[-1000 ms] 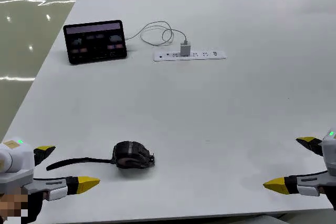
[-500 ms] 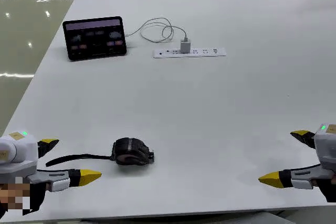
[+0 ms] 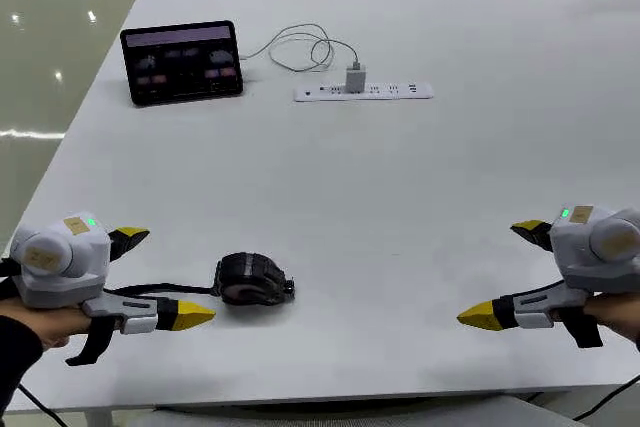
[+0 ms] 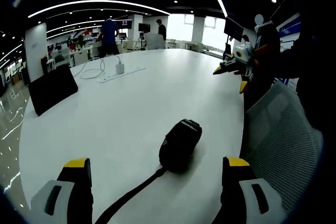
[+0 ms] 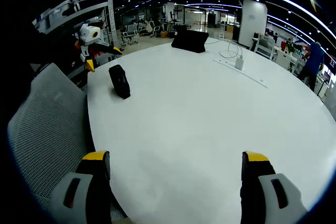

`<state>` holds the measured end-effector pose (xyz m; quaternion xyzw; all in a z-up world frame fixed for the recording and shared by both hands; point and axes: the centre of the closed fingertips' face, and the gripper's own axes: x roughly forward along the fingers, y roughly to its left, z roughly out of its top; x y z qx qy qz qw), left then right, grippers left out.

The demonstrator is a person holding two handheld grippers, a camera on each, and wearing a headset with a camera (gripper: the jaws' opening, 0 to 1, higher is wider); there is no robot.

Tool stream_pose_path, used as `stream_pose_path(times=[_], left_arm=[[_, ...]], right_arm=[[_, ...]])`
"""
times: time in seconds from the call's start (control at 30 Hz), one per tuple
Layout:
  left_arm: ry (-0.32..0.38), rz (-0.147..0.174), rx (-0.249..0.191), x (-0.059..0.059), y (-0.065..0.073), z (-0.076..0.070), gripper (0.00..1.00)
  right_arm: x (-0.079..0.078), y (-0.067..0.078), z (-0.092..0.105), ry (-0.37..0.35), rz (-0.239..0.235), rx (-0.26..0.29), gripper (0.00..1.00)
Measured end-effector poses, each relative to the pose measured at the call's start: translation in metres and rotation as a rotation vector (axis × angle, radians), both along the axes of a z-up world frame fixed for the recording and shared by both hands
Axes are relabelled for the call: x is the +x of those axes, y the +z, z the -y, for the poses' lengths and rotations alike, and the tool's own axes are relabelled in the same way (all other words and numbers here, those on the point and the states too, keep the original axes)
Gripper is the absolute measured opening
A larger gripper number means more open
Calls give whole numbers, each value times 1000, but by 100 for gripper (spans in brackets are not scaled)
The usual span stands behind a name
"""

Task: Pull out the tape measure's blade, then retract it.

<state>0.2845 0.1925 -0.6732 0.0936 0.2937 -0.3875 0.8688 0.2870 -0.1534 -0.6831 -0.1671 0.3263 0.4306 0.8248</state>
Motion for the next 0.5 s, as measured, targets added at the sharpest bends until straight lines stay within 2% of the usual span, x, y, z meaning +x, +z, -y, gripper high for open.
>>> stream_pose_path(times=[0.07,0.17,0.23,0.27,0.33,0.47,0.5], left_arm=[[-19,13,4,3,2,4,100],[-53,13,18,8,1,11,100],[-78,-1,33,7,-2,15,97],[-90,-24,49,5,-7,18,96],[-121,-32,52,3,-12,25,96],[-157,-44,73,3,-17,34,95],[-186,-39,99,3,-19,36,94]], right_arm=[[2,0,-4,13,4,0,100],[3,1,-13,44,7,10,100],[5,0,-17,53,19,18,100],[6,-3,-20,62,16,12,100],[6,-8,-27,77,-2,10,100],[8,-12,-38,102,-6,8,100],[8,-13,-43,113,-3,15,100]])
